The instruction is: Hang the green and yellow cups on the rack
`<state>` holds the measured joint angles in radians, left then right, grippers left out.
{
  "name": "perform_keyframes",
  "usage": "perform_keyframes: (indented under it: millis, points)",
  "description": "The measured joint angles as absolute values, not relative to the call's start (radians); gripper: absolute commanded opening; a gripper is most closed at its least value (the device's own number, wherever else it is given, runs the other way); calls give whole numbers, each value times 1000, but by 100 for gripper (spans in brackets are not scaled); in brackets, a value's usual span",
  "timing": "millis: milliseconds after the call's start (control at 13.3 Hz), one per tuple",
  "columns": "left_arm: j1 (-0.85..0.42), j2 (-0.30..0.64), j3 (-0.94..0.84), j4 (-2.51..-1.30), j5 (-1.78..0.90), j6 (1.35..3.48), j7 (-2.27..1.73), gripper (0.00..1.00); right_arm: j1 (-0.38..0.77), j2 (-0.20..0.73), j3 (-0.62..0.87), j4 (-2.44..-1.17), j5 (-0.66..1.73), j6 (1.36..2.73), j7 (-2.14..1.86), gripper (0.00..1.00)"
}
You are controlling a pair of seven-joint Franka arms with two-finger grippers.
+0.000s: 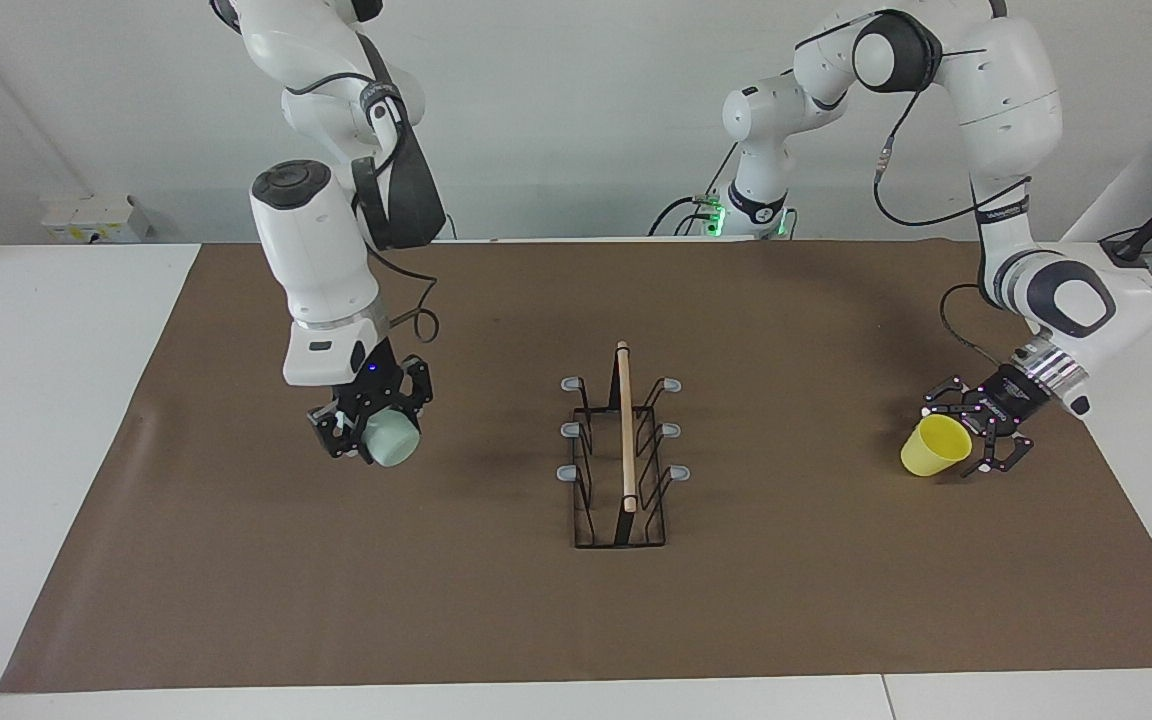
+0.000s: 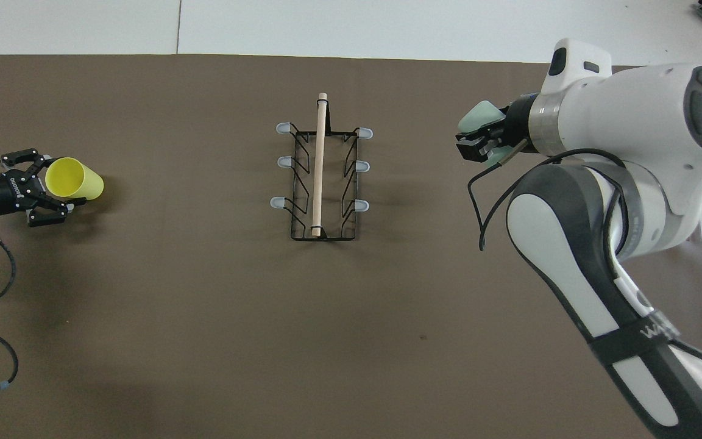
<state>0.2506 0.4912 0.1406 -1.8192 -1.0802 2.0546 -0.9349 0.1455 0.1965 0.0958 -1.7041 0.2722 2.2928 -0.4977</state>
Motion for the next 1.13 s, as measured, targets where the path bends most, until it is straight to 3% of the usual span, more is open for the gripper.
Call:
perform_keyframes:
  millis: [451, 527, 602, 677, 903, 1128]
  points:
    - [226, 484, 140, -1830, -1080, 2075, -934, 100, 283, 74, 100, -1943, 826, 2653, -640, 0]
    - [216, 479, 140, -1837, -1080, 2085, -933, 90, 317, 66, 101, -1971, 966, 2708, -708, 0]
    - [203, 470, 140, -1847, -1080, 2099, -932, 33, 346, 55, 101, -1997, 1119, 2757, -789, 0]
    - [189, 461, 140, -1858, -1080, 2116, -931, 0, 372, 43, 101, -2018, 1270, 2797, -877, 0]
    - [159, 434, 140, -1890, -1080, 2148, -874, 0, 427, 8, 102, -2076, 1754, 2866, -1266, 0]
    - [158, 411, 143, -1894, -1080, 2155, -853, 0, 426, 1, 100, -2117, 2232, 2768, -1709, 0]
